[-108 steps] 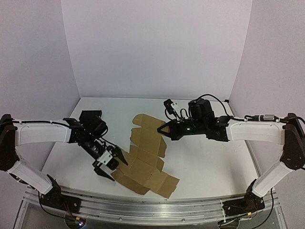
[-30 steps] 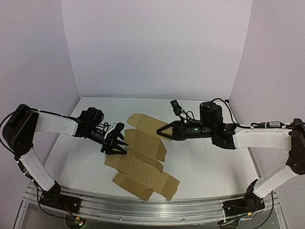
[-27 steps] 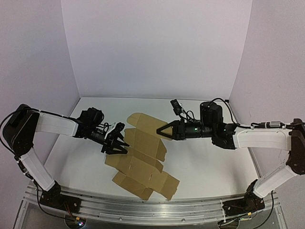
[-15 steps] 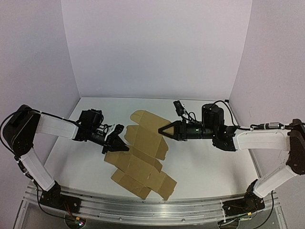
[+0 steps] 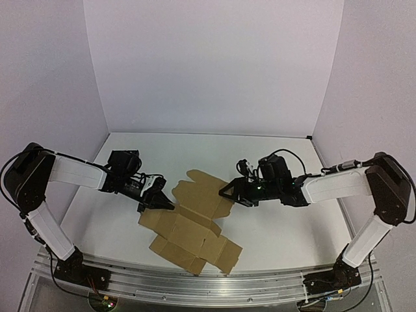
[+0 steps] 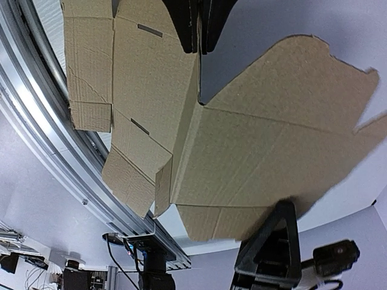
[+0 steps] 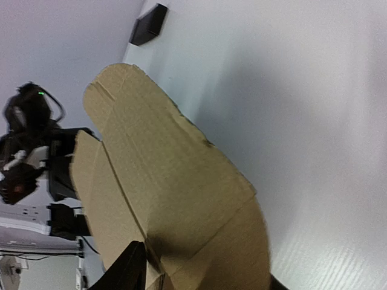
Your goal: Fold the paper box
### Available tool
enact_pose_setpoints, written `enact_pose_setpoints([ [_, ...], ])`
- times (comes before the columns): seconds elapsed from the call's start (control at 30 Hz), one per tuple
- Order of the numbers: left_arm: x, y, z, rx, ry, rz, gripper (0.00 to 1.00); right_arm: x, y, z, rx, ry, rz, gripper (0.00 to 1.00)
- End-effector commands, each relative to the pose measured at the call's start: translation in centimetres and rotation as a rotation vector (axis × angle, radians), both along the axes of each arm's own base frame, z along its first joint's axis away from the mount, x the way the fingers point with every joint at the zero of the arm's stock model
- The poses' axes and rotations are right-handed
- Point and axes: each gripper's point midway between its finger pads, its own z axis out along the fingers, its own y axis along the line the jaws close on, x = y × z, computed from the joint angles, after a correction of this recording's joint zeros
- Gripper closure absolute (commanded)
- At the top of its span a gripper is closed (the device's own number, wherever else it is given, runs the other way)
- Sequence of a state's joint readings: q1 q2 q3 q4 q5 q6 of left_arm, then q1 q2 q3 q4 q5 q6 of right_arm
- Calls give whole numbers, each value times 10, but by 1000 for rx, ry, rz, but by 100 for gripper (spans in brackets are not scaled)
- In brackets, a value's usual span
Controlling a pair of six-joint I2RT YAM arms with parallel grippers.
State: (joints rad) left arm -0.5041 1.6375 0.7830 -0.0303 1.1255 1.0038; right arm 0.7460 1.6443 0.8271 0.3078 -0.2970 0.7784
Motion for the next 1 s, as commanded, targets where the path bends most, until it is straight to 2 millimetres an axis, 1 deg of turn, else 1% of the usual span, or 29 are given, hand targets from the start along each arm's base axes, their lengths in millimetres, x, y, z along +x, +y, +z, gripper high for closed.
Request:
enact_pose_setpoints([
  [0.0, -2, -1, 5, -10, -39, -30, 100, 1, -26, -32, -275, 65, -29, 48],
  [0.03, -1, -1, 4, -3, -43, -25, 100, 0, -33, -35, -327, 69, -26, 47],
  [0.1, 3, -3, 1, 18, -52, -13, 100, 0, -43, -33, -411, 60, -14, 45],
  [0.23, 16, -4, -9, 67, -72, 27, 100, 3, -62, -16, -569, -4, 22, 42],
  [0.33, 22, -6, -12, 91, -49, 33, 100, 9, -72, 11, -651, -126, 40, 36],
  [0.4, 28, -9, -12, 101, -28, 40, 100, 11, -69, 36, -684, -254, 72, 33],
  [0.47, 31, -10, -12, 104, -17, 41, 100, 8, -63, 58, -685, -351, 103, 32],
  [0.5, 31, -11, -12, 103, -16, 39, 100, 5, -60, 66, -668, -371, 109, 32],
  [0.53, 30, -11, -12, 101, -16, 36, 100, -1, -58, 68, -625, -351, 108, 31],
  [0.57, 30, -11, -12, 100, -16, 34, 100, -11, -55, 67, -567, -316, 113, 30],
  [0.67, 30, -11, -12, 100, -19, 33, 100, -46, -35, 52, -334, -138, 152, 30],
  [0.73, 31, -11, -13, 101, -23, 34, 100, -67, -34, 35, -261, -62, 143, 32],
  [0.8, 33, -12, -14, 103, -29, 37, 100, -83, -26, 25, -268, -141, 141, 34],
  [0.87, 35, -12, -14, 104, -29, 38, 100, -98, -8, 23, -286, -280, 193, 35],
  [0.9, 35, -12, -15, 104, -30, 38, 100, -102, -5, 15, -317, -312, 196, 36],
  [0.97, 35, -13, -15, 103, -32, 37, 100, -103, 3, 9, -333, -364, 183, 38],
])
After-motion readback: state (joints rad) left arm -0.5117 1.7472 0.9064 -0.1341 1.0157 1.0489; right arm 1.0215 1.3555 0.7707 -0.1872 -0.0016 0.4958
